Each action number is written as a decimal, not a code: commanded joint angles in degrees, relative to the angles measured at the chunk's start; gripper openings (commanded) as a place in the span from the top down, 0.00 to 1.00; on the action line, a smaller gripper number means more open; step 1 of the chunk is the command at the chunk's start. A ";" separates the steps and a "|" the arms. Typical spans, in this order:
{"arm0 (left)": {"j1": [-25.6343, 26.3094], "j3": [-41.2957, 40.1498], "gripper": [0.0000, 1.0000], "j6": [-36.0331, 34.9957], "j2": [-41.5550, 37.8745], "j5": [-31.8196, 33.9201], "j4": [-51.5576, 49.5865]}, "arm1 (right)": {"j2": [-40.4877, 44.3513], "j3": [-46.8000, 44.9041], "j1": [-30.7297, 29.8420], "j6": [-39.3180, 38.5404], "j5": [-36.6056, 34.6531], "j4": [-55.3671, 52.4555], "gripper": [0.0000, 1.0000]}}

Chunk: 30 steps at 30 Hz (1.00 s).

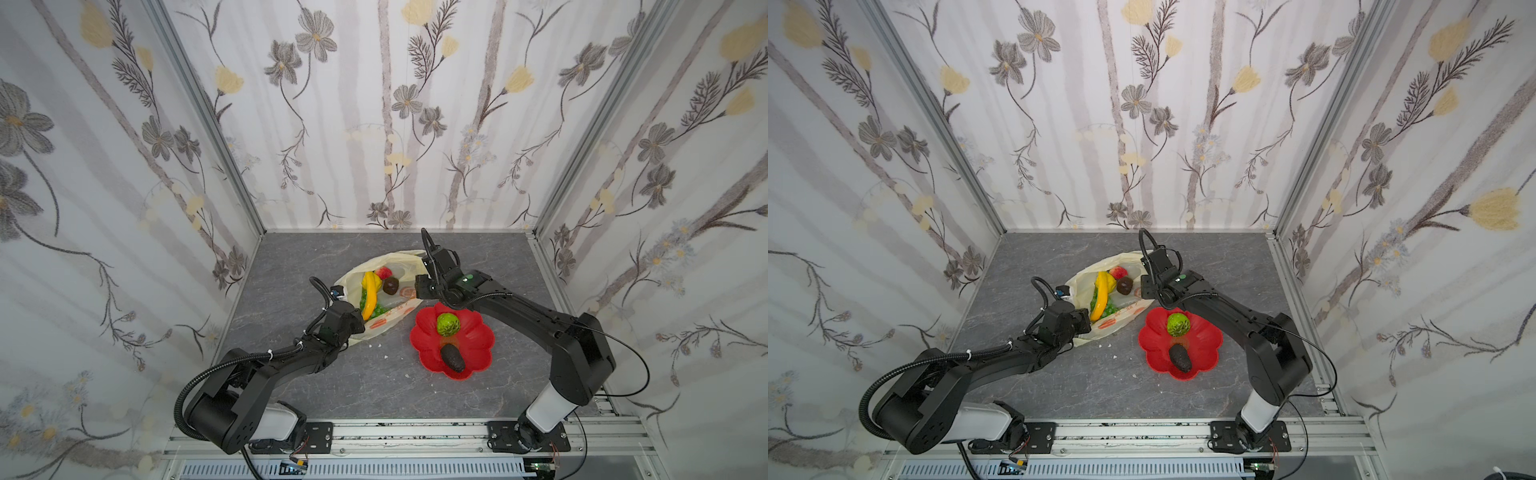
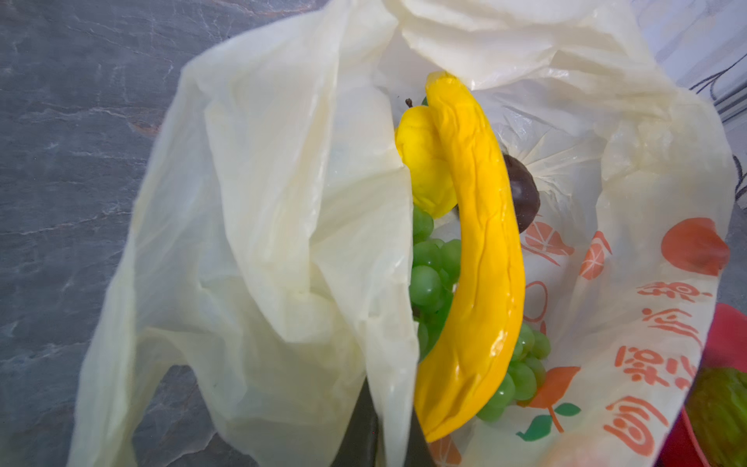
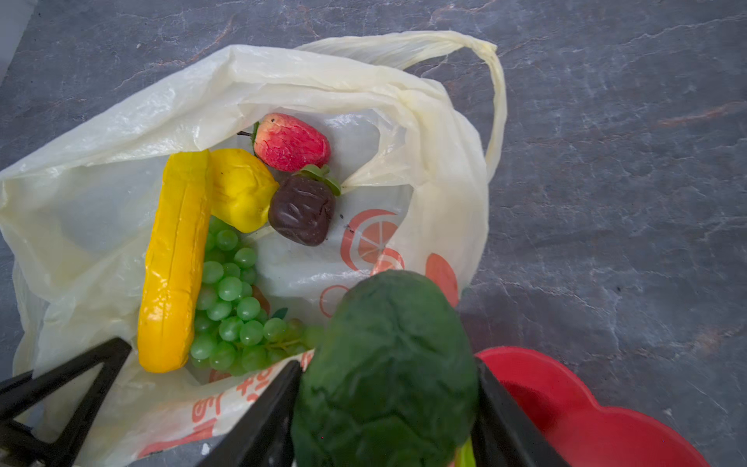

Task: Take fruits out of the plastic bag
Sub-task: Place the fruit on the plate.

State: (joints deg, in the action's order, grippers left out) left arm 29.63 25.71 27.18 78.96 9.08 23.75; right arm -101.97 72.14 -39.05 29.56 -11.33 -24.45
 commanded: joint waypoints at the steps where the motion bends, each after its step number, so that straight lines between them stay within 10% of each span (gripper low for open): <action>1: -0.01 0.18 0.91 -0.12 -0.41 1.03 0.76 | 5.38 -5.63 0.33 2.32 -3.02 1.44 0.38; 15: -0.01 0.04 0.91 -0.15 -0.60 1.30 0.76 | 21.52 -27.48 5.30 9.57 -7.94 0.95 0.40; 30: -0.01 -0.07 0.91 -0.37 -0.74 1.47 0.77 | 16.58 -35.44 4.99 15.91 -9.49 13.36 0.40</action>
State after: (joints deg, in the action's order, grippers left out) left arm 29.63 25.69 27.00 78.46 9.69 23.73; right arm -84.64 36.73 -34.00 43.51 -19.03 -15.11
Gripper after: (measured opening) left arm 0.090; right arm 0.597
